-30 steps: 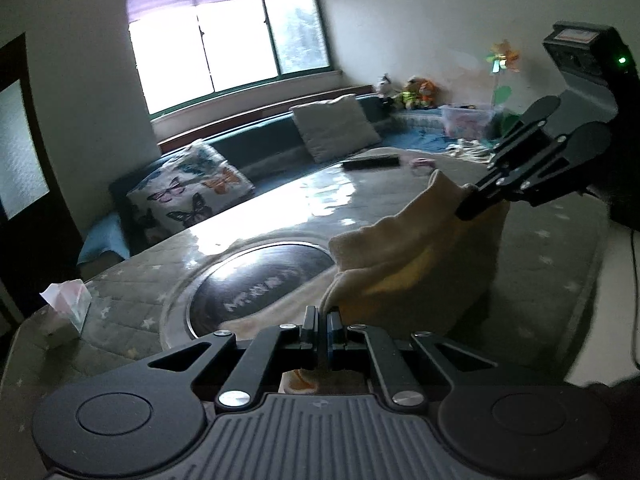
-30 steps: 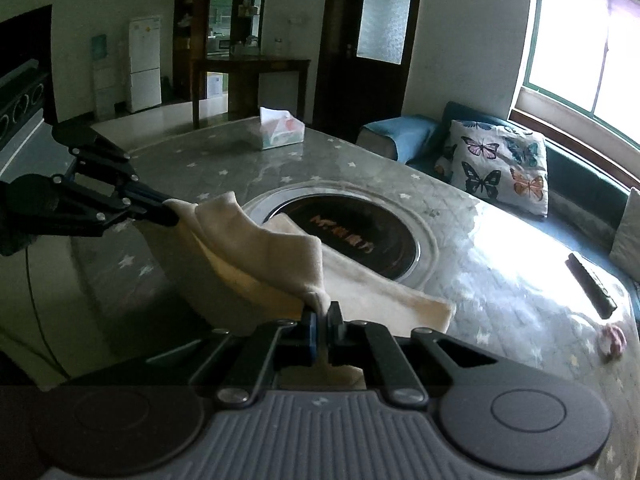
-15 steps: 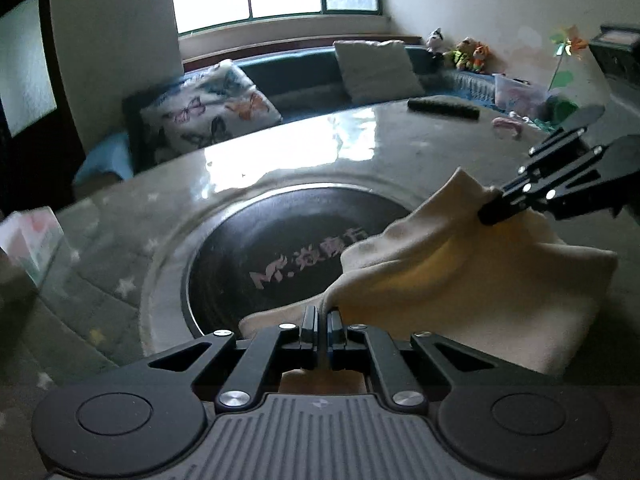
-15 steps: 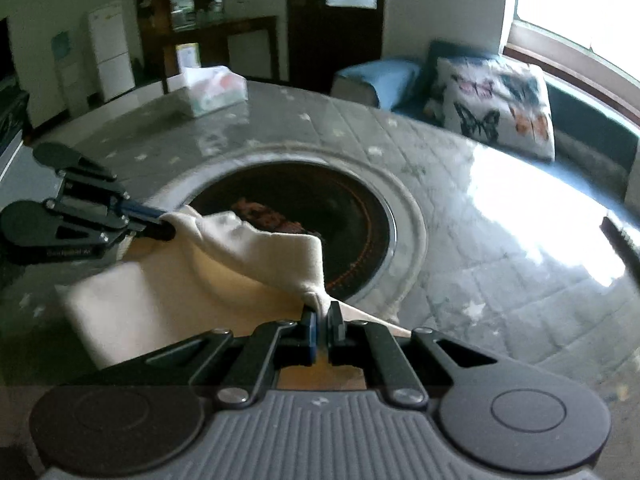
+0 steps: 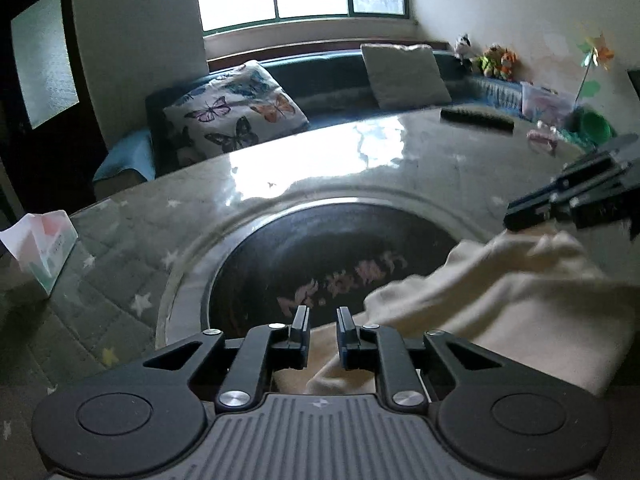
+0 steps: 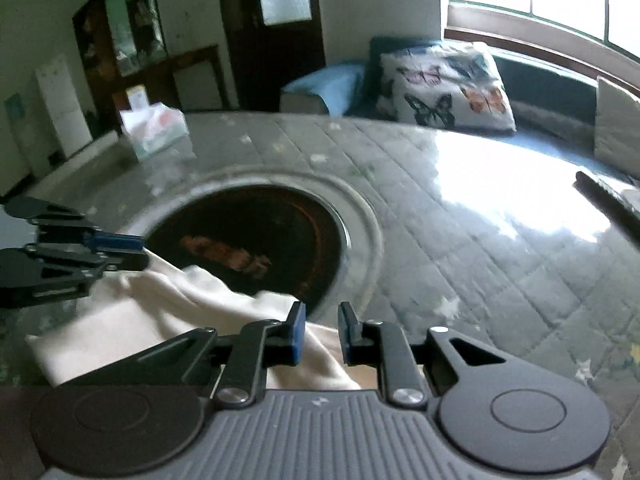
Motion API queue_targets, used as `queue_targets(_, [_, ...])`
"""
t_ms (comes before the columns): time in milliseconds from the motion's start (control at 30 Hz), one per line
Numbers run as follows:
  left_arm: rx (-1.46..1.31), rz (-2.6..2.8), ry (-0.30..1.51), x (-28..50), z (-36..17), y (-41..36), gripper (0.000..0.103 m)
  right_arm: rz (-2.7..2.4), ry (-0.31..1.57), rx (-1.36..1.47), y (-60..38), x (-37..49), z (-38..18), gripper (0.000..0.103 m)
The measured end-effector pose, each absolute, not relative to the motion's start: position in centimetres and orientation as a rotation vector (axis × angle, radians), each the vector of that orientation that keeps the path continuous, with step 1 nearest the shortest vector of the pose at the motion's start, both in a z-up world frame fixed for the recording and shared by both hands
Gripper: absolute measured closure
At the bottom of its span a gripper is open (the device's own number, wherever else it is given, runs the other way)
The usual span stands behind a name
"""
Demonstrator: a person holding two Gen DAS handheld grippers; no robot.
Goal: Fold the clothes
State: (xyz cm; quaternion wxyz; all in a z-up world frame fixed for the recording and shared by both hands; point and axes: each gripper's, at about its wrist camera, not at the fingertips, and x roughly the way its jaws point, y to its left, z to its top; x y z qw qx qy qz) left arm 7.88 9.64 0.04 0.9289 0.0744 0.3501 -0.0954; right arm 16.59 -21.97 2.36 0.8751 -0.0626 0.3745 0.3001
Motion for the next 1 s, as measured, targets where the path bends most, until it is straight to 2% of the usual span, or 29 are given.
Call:
queue_targets(167, [0.137,-0.249,0.723,8.3,1.0,8.0,0.088,0.695,0.801,-0.146,-20.4,15.9,2.2,0.086])
queue_targets(367, [0.163,-0.232,0.816,11.0,-1.0,6.3,0.087,0.662,0.845,-0.138,-19.2,17.3,0.4,0.088])
queue_targets(600, [0.156,-0.225,0.807,10.7,-1.3,6.4,0.087,0.677,0.817,-0.162,-21.0,14.4,2.3,0.087])
queue_targets(800, [0.194,-0.21,0.791,10.5,-1.4,5.7,0.087,0.653,0.843,-0.179,-23.4,11.7,1.9,0.087])
queue_targets(867, [0.204,-0.204,0.779,10.1,-1.4,5.6,0.087,0.633,0.841,-0.168,-24.1,11.7,1.3,0.081])
queue_targets(1000, [0.192,-0.196,0.727,8.3,-0.3,5.8,0.086,0.622,0.81,-0.158,-24.4,11.2,2.2,0.081])
